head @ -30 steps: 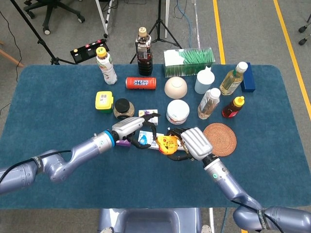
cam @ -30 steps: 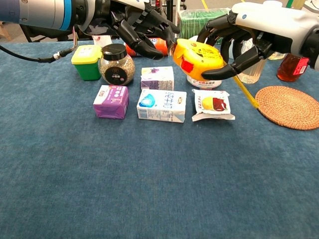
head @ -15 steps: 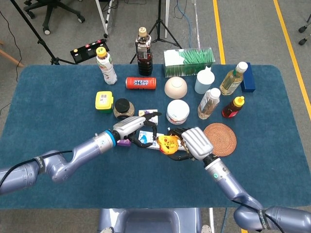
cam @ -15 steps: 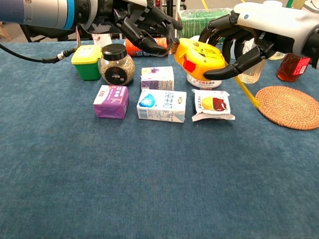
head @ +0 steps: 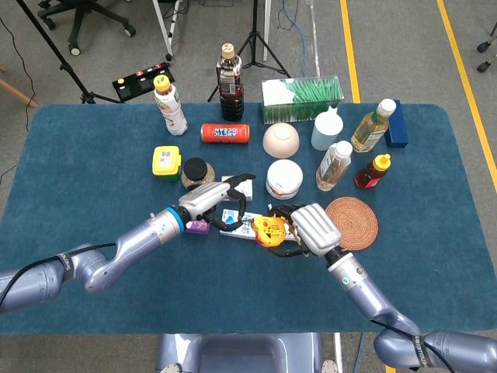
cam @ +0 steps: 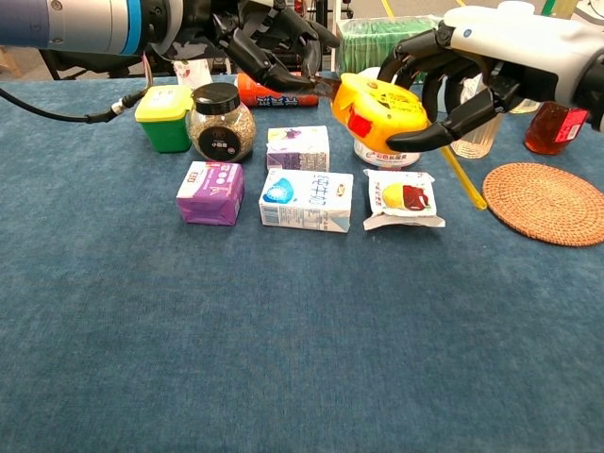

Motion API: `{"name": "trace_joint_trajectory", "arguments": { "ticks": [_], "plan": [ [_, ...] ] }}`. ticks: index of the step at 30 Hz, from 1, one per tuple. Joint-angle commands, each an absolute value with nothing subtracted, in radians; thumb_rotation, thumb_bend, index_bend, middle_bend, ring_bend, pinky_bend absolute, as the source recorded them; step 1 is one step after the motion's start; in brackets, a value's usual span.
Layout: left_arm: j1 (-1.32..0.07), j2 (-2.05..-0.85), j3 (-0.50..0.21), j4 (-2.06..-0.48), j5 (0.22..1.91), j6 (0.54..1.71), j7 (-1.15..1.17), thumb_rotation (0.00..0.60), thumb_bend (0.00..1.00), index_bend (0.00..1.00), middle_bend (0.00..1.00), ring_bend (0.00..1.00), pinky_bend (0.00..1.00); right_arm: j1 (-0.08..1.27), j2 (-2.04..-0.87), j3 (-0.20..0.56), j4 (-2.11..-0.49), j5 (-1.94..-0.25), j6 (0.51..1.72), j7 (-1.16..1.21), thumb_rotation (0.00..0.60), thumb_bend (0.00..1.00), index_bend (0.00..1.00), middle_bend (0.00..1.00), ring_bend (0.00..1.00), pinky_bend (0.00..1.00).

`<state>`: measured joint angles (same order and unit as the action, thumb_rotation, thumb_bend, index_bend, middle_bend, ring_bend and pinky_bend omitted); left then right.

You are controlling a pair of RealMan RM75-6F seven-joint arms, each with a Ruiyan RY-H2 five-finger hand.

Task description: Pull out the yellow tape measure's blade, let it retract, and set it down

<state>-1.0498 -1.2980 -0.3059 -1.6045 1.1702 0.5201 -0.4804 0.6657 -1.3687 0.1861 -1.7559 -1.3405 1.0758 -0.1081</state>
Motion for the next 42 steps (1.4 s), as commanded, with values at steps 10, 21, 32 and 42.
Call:
{"name": "trace_joint_trajectory", "arguments": {
  "ticks": [10, 21, 32, 42],
  "plan": [
    [-1.044, -1.286, -0.298, -1.621, 1.115, 0.540, -0.431, 0.600, 0.36, 0.63, 0.07, 0.00, 0.19, 0.664, -1.359, 0.183, -1.759, -1.340, 1.070, -0.105, 0.407, 0.25, 0.55, 0.49, 0.51, 0.54],
    [-1.013, -1.254, -0.293, -1.633, 1.117, 0.552, -0.436, 0.600, 0.36, 0.63, 0.07, 0.00, 0.19, 0.659, -1.346, 0.184, -1.767, -1.334, 1.072, -0.108, 0.407, 0.25, 0.55, 0.49, 0.51, 0.54],
    [-0.926, -1.159, -0.294, -1.659, 1.183, 0.569, -0.534, 0.600, 0.35, 0.63, 0.07, 0.00, 0.19, 0.653, -1.328, 0.174, -1.778, -1.329, 1.068, -0.136, 0.406, 0.25, 0.55, 0.49, 0.51, 0.54],
    [-0.845, -1.085, -0.280, -1.639, 1.290, 0.586, -0.681, 0.600, 0.36, 0.63, 0.07, 0.00, 0.19, 0.650, -1.330, 0.175, -1.775, -1.323, 1.068, -0.134, 0.407, 0.25, 0.55, 0.49, 0.51, 0.54]
  ]
}}
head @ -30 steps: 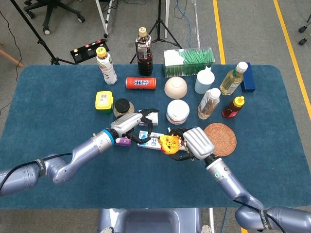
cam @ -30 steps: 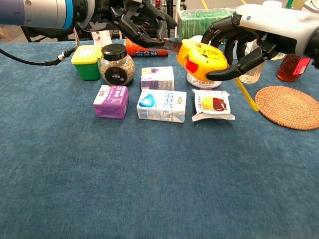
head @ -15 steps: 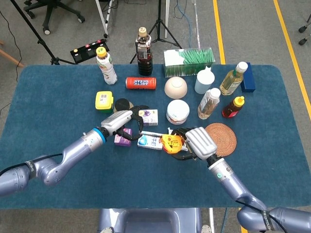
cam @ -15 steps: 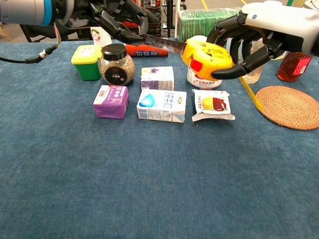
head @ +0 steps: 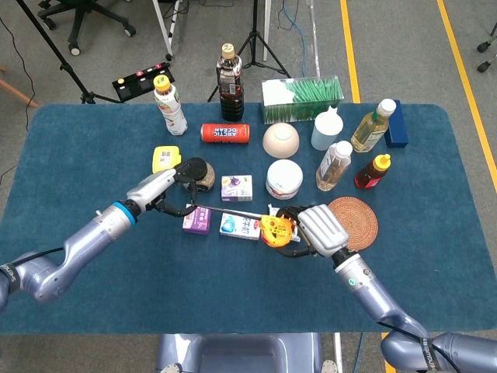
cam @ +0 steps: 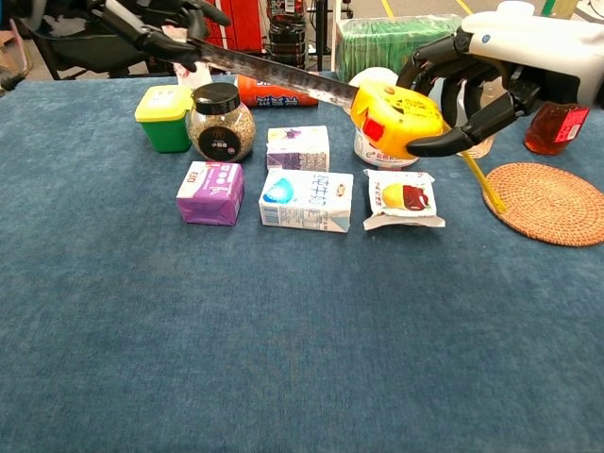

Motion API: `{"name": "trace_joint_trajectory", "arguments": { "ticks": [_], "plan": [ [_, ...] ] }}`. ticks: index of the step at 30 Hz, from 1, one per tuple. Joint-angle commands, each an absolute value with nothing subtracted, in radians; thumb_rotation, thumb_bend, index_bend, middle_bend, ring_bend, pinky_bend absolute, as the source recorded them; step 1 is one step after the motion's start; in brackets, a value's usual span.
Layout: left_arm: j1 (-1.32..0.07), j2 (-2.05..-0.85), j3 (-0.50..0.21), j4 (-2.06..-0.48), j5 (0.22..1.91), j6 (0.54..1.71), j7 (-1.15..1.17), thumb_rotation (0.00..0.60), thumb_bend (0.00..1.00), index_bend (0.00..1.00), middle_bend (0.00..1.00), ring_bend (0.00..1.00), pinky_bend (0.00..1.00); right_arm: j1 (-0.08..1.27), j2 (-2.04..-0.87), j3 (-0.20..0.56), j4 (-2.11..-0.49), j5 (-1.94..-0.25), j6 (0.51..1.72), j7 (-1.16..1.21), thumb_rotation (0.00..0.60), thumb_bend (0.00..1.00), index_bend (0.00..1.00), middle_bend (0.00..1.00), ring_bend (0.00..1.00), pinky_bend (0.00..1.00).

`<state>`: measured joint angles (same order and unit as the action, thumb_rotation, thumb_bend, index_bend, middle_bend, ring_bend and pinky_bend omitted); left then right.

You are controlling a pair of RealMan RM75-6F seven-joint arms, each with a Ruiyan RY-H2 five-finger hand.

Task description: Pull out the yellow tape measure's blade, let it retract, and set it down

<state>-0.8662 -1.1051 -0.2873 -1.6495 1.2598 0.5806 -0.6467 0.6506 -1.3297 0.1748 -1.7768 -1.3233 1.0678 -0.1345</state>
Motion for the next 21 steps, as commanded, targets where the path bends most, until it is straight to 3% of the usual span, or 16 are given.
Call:
{"name": "trace_joint_trajectory", "arguments": {
  "ticks": [1, 21],
  "plan": [
    [-0.837, -1.078, -0.276, -1.634, 1.303, 0.590, -0.699, 0.600, 0.36, 0.63, 0.07, 0.00, 0.19, 0.649, -1.331, 0.174, -1.773, -1.323, 1.069, -0.133, 0.407, 0.25, 0.55, 0.49, 0.51, 0.54],
    [-0.732, -0.986, -0.201, -1.527, 1.421, 0.679, -0.871, 0.600, 0.37, 0.63, 0.07, 0.00, 0.19, 0.619, -1.318, 0.152, -1.735, -1.320, 1.078, -0.121, 0.408, 0.25, 0.55, 0.50, 0.51, 0.54]
  ]
}}
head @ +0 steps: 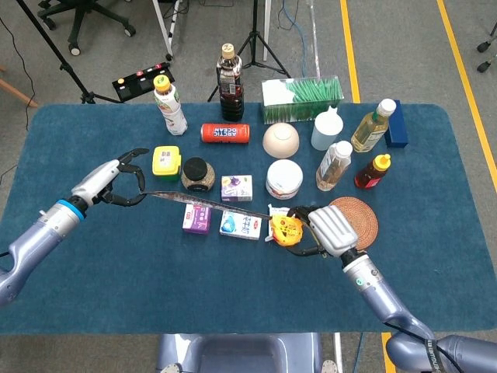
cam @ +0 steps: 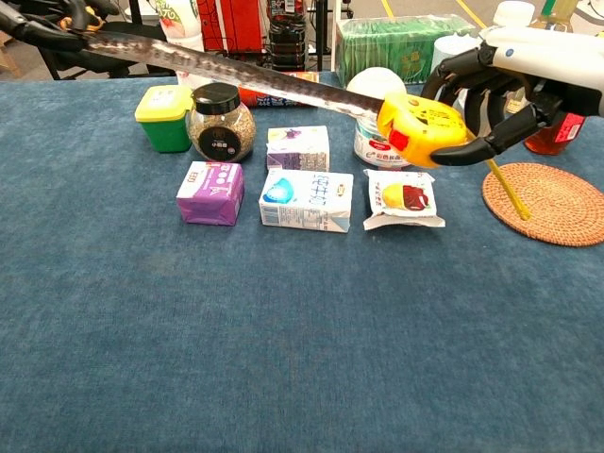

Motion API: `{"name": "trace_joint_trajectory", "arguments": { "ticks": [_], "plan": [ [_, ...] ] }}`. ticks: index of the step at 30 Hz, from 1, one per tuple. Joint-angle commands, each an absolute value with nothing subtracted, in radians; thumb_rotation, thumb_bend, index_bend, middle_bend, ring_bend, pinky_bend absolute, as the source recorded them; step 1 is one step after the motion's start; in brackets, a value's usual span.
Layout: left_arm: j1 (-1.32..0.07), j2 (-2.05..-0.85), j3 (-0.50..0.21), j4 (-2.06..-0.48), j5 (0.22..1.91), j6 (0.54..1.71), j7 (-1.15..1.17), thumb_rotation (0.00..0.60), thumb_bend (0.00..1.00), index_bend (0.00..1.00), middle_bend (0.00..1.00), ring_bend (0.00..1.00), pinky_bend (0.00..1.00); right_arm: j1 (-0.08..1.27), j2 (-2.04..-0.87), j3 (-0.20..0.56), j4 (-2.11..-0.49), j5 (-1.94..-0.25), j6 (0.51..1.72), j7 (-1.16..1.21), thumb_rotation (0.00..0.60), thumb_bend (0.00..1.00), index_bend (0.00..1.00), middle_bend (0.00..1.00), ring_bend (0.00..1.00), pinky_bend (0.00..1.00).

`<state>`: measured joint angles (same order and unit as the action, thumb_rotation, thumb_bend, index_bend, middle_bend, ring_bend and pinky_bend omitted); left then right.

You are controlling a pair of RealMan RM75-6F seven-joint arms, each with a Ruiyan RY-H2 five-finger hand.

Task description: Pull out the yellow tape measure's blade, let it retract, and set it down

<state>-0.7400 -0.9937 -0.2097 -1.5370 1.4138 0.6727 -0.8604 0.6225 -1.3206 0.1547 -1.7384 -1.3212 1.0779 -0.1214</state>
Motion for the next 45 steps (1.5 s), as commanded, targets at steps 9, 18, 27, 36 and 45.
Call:
{"name": "trace_joint_trajectory", "arguments": {
  "ticks": [9, 18, 27, 36, 45],
  "plan": [
    [-0.696, -0.959, -0.172, -1.454, 1.434, 0.705, -0.940, 0.600, 0.37, 0.63, 0.07, 0.00, 0.19, 0.595, -1.302, 0.136, -1.711, -1.326, 1.083, -0.090, 0.409, 0.25, 0.55, 0.50, 0.51, 0.54],
    [-0.685, -0.953, -0.156, -1.392, 1.435, 0.712, -0.993, 0.600, 0.37, 0.63, 0.07, 0.00, 0.19, 0.571, -1.279, 0.135, -1.701, -1.335, 1.100, -0.058, 0.408, 0.25, 0.55, 0.50, 0.51, 0.54],
    [-0.678, -0.947, -0.143, -1.342, 1.426, 0.704, -1.020, 0.600, 0.37, 0.63, 0.07, 0.00, 0.19, 0.549, -1.256, 0.134, -1.705, -1.339, 1.117, -0.045, 0.410, 0.25, 0.55, 0.50, 0.51, 0.54],
    [-0.677, -0.940, -0.140, -1.330, 1.422, 0.699, -1.036, 0.600, 0.37, 0.63, 0.07, 0.00, 0.19, 0.545, -1.249, 0.137, -1.709, -1.344, 1.114, -0.041, 0.408, 0.25, 0.55, 0.50, 0.51, 0.54],
    [-0.677, -0.939, -0.138, -1.339, 1.430, 0.708, -1.040, 0.600, 0.37, 0.63, 0.07, 0.00, 0.19, 0.542, -1.244, 0.141, -1.716, -1.346, 1.114, -0.041, 0.407, 0.25, 0.55, 0.50, 0.51, 0.54]
  ]
}}
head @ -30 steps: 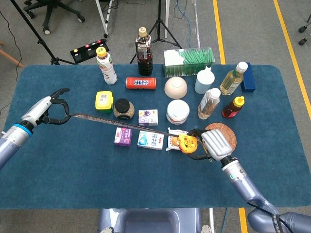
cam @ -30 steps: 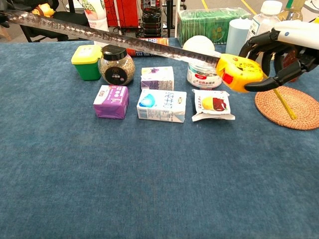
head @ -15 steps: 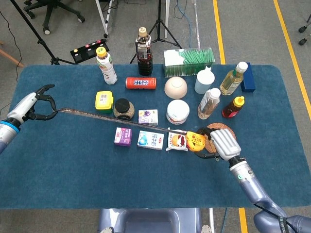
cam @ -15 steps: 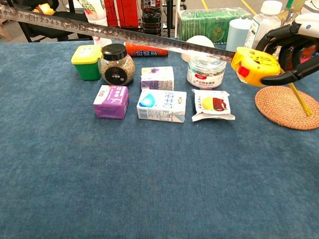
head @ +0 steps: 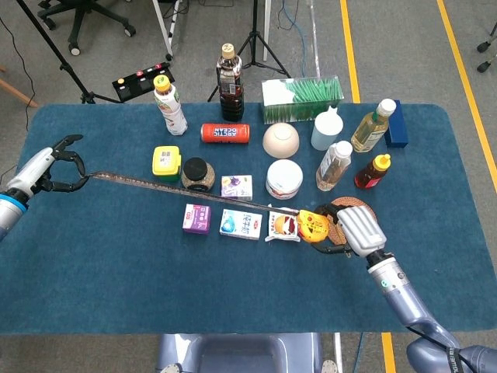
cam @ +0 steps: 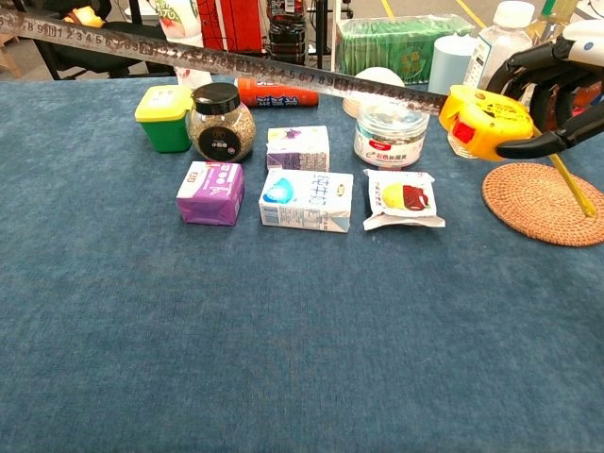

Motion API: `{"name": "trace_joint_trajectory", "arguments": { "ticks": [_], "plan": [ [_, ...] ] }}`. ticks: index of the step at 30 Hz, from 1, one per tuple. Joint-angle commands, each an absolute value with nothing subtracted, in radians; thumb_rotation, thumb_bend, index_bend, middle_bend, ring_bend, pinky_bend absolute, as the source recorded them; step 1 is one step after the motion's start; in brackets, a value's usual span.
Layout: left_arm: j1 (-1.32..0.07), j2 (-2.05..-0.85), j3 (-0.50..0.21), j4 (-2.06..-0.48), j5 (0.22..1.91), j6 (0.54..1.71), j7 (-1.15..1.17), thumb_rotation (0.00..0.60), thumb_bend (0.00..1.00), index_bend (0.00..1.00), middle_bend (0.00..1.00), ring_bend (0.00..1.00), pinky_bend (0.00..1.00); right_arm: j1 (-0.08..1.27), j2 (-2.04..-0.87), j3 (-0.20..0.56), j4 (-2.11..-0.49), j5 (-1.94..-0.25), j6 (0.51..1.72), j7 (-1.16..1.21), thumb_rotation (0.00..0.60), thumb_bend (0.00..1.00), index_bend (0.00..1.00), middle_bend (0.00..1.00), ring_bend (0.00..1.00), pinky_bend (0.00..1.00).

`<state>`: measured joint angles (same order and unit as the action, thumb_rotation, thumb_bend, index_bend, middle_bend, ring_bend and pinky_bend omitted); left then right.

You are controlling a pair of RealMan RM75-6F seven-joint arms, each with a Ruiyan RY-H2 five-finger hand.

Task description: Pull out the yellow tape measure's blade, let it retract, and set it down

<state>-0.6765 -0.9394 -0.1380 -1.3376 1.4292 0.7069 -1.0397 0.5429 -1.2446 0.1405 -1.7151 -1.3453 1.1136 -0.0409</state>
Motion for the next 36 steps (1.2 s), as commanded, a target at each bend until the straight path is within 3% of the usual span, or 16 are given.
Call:
{"name": "trace_joint_trajectory", "arguments": {
  "ticks": [1, 22, 36],
  "plan": [
    [-0.677, -0.939, -0.137, -1.340, 1.431, 0.708, -1.040, 0.600, 0.37, 0.63, 0.07, 0.00, 0.19, 0.542, -1.244, 0.140, -1.714, -1.346, 1.113, -0.040, 0.407, 0.25, 0.55, 0.50, 0.51, 0.54],
    [-0.699, -0.945, -0.166, -1.500, 1.393, 0.732, -0.919, 0.600, 0.37, 0.63, 0.07, 0.00, 0.19, 0.572, -1.292, 0.156, -1.724, -1.364, 1.087, -0.045, 0.410, 0.25, 0.55, 0.50, 0.51, 0.55],
    [-0.749, -1.017, -0.201, -1.637, 1.291, 0.727, -0.672, 0.600, 0.36, 0.63, 0.07, 0.00, 0.19, 0.616, -1.356, 0.185, -1.703, -1.352, 1.058, -0.029, 0.407, 0.25, 0.55, 0.51, 0.53, 0.55]
  ]
}}
